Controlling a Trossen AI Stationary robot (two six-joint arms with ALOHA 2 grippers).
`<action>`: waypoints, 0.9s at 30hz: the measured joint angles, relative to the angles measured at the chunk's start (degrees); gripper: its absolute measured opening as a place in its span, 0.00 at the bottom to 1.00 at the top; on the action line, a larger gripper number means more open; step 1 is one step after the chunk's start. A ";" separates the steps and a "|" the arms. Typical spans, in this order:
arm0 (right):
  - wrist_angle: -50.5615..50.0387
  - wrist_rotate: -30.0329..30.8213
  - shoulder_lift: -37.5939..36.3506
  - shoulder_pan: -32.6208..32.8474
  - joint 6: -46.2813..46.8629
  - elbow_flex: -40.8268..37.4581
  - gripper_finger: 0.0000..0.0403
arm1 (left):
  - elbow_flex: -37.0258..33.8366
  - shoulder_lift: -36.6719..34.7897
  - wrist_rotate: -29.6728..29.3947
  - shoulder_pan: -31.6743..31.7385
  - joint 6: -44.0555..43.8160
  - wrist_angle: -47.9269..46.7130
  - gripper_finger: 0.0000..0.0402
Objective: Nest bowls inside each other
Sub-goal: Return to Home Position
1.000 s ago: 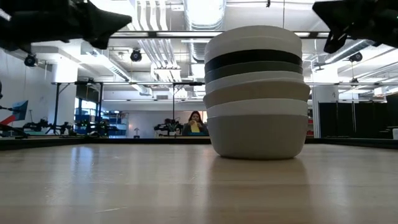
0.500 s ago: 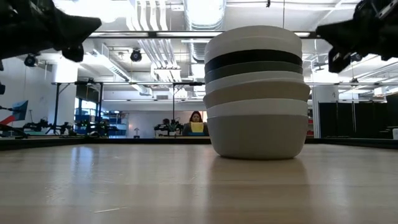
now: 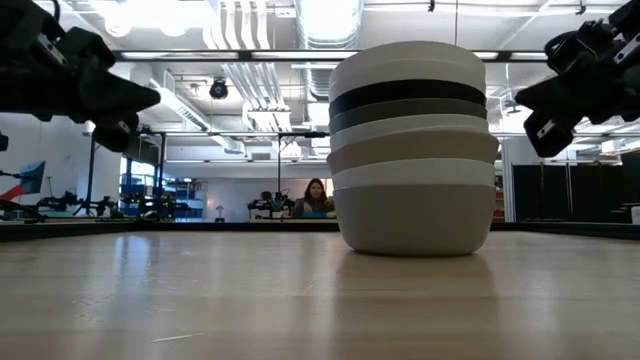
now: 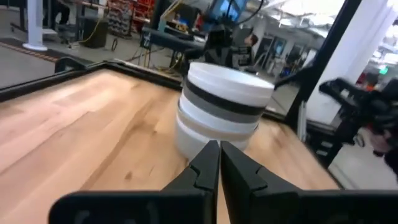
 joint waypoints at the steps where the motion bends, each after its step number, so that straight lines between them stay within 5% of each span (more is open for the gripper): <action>1: 0.02 0.01 0.65 0.00 -0.64 0.00 0.02 | 0.00 0.93 0.01 0.00 0.48 -0.02 0.00; 10: -0.35 2.56 4.09 -0.02 -9.40 -0.02 0.02 | -0.07 6.83 0.02 0.00 1.80 3.13 0.00; 27: -0.20 2.56 5.23 -0.02 -9.46 -0.02 0.02 | -0.09 10.83 0.02 0.00 1.83 3.40 0.00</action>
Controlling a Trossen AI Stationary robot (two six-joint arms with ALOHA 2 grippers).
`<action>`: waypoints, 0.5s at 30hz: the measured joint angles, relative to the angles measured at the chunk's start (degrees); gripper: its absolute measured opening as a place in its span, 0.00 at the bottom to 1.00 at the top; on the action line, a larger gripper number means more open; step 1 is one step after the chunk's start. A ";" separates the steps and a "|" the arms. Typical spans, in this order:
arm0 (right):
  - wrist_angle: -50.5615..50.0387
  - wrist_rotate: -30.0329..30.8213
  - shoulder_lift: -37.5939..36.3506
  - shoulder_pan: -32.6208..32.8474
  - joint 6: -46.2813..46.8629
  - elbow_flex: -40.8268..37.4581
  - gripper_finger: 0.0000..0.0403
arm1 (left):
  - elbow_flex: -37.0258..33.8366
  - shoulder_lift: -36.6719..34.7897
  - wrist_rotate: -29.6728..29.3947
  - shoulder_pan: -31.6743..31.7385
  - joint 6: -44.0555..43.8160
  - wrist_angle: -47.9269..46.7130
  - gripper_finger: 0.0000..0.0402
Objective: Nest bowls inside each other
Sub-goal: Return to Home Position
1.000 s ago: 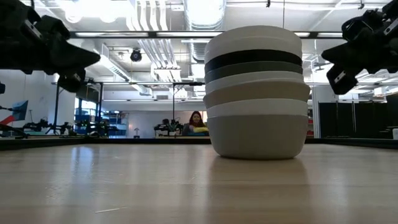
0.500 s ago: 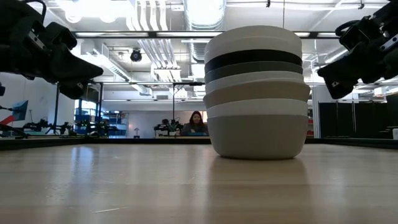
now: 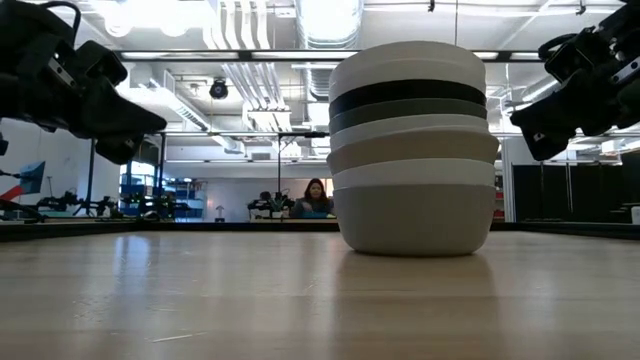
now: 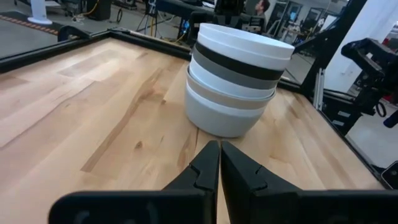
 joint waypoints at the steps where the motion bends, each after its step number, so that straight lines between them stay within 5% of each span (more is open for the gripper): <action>1: 0.00 0.00 0.00 0.00 0.00 0.00 0.02 | 0.00 0.20 0.00 0.00 0.01 0.01 0.00; 15: 0.01 0.00 0.00 0.01 0.00 0.00 0.02 | -0.02 1.61 0.00 0.00 0.01 0.03 0.00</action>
